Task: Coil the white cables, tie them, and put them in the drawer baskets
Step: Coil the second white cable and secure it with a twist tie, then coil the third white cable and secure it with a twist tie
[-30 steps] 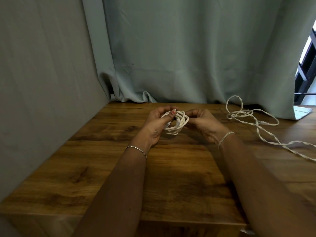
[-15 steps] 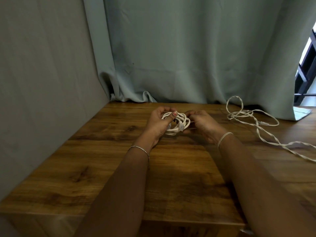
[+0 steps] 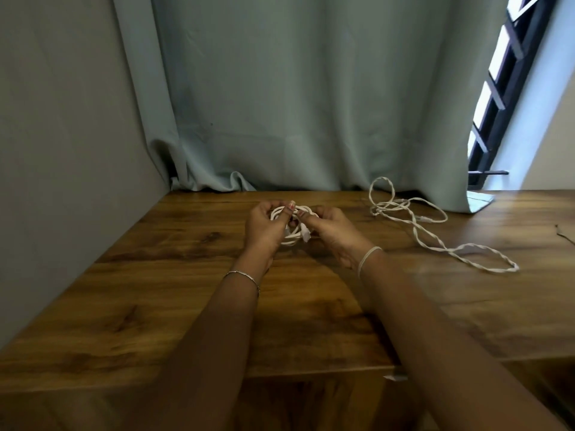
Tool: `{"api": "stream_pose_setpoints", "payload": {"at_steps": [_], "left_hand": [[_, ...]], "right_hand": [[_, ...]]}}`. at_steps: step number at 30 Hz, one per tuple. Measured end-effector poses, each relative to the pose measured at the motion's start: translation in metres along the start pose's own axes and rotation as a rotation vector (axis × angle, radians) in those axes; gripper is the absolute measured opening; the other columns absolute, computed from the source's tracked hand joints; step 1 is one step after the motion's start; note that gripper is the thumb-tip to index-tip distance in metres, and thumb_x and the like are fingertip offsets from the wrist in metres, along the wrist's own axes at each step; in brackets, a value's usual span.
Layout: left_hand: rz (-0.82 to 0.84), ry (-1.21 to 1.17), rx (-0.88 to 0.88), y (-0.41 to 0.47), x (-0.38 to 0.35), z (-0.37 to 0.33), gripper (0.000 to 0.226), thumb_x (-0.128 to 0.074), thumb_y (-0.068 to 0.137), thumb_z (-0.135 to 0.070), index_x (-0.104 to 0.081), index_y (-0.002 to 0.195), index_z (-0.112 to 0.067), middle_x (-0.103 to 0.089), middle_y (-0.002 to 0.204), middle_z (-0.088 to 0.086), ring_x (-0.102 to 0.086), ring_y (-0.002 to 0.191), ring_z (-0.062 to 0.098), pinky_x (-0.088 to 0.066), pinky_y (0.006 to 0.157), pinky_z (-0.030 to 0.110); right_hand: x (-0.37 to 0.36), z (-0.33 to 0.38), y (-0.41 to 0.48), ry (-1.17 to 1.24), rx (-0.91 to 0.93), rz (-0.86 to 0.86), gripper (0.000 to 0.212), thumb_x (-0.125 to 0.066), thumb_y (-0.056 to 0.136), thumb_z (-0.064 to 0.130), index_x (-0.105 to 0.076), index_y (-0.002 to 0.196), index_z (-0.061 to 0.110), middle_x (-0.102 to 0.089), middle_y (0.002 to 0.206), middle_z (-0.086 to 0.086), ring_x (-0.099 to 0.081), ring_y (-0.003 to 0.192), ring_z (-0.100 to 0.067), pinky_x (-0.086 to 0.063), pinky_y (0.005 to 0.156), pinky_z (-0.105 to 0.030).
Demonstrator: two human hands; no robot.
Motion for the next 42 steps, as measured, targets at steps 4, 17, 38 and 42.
{"api": "stream_pose_setpoints", "payload": {"at_steps": [4, 17, 38, 42], "left_hand": [[0.105, -0.02, 0.056, -0.022, -0.028, -0.003, 0.008, -0.074, 0.083, -0.019, -0.067, 0.085, -0.017, -0.073, 0.088, 0.01, -0.071, 0.079, 0.024, -0.059, 0.074, 0.035], [0.507, 0.008, 0.126, -0.111, -0.165, -0.009, 0.02, -0.059, 0.095, -0.021, -0.067, 0.103, -0.004, -0.07, 0.083, 0.007, -0.065, 0.067, 0.014, -0.053, 0.063, 0.024], [0.571, -0.096, 0.236, -0.148, -0.302, 0.035, 0.015, -0.054, 0.097, -0.008, -0.05, 0.082, -0.01, -0.061, 0.077, 0.008, -0.05, 0.059, 0.012, -0.044, 0.045, 0.013], [0.553, -0.127, 0.232, -0.146, -0.3, 0.034, 0.016, -0.054, 0.096, -0.004, -0.051, 0.081, -0.009, -0.06, 0.077, 0.009, -0.05, 0.059, 0.012, -0.046, 0.047, 0.014]], "right_hand": [[0.023, 0.0, -0.028, 0.044, -0.006, -0.099, 0.017, -0.064, 0.092, 0.019, -0.068, 0.089, 0.003, -0.069, 0.073, -0.015, -0.065, 0.06, -0.025, -0.053, 0.055, -0.036], [0.164, 0.014, -0.12, -0.068, -0.026, -0.328, 0.017, -0.062, 0.092, 0.012, -0.066, 0.108, 0.012, -0.071, 0.093, -0.006, -0.068, 0.081, -0.016, -0.059, 0.07, -0.033], [0.387, -0.019, -0.219, 0.168, -0.158, -1.026, 0.031, -0.051, 0.089, -0.003, -0.054, 0.119, 0.006, -0.056, 0.074, -0.011, -0.059, 0.058, -0.022, -0.049, 0.035, -0.026], [0.395, -0.016, -0.22, -0.004, -0.133, -1.148, 0.014, -0.06, 0.081, 0.001, -0.06, 0.094, 0.004, -0.061, 0.073, -0.009, -0.068, 0.072, -0.031, -0.059, 0.06, -0.049]]}}
Point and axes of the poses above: each hand's wrist, its own y-axis towards the middle knuckle, its own x-axis out of the back of the hand, z = x × y, the point moved 8 cm from there along y, towards the middle knuckle
